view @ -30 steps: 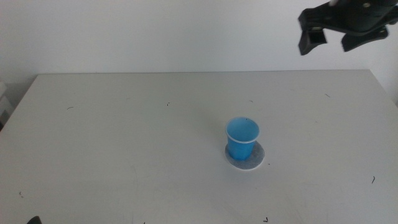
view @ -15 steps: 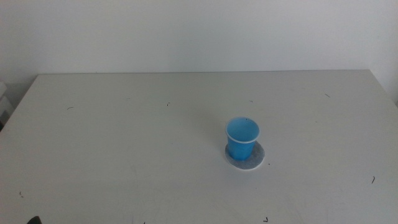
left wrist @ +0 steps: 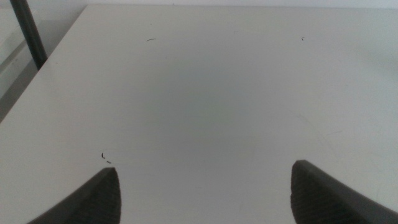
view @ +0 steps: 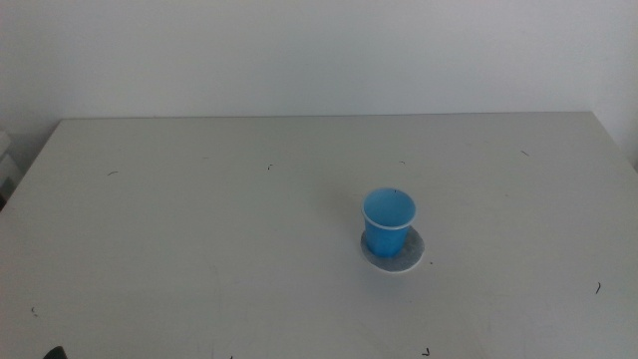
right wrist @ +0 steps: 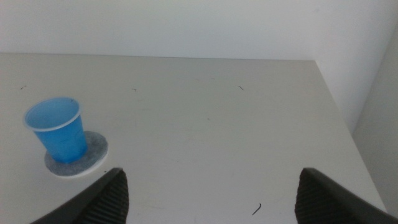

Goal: Place an empty cup on a cup mat.

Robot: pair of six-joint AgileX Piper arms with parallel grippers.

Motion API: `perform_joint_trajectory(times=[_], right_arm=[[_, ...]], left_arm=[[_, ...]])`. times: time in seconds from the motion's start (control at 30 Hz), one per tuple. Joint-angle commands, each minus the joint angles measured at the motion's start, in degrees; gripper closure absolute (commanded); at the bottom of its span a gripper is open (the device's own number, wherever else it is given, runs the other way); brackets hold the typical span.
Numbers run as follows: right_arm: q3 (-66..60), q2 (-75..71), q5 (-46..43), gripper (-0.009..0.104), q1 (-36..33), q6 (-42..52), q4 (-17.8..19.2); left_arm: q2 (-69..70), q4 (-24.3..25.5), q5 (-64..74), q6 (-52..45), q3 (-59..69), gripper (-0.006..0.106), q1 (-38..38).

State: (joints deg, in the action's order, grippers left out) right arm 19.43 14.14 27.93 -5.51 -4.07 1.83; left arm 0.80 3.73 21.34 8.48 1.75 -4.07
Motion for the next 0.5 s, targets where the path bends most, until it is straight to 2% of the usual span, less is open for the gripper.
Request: perform_joint_trajectory(times=[0.0,0.1,0.47], right_arm=[[-2.13,-0.61,-9.99,0.002,-1.99,3.13,0.18],[-5.96,-1.78,-16.65,0.002,-4.52,3.36,0.53],[-11.84,-2.06,-15.75,0.002,-4.97,3.36,1.96]], left_arm=[[0.19,0.02,-3.84,0.62,-0.34,-0.005,0.06],[0.19,0.02,-3.84,0.62,-0.34,-0.005,0.06],[0.19,0.02,-3.84,0.62,-0.34,-0.005,0.06]])
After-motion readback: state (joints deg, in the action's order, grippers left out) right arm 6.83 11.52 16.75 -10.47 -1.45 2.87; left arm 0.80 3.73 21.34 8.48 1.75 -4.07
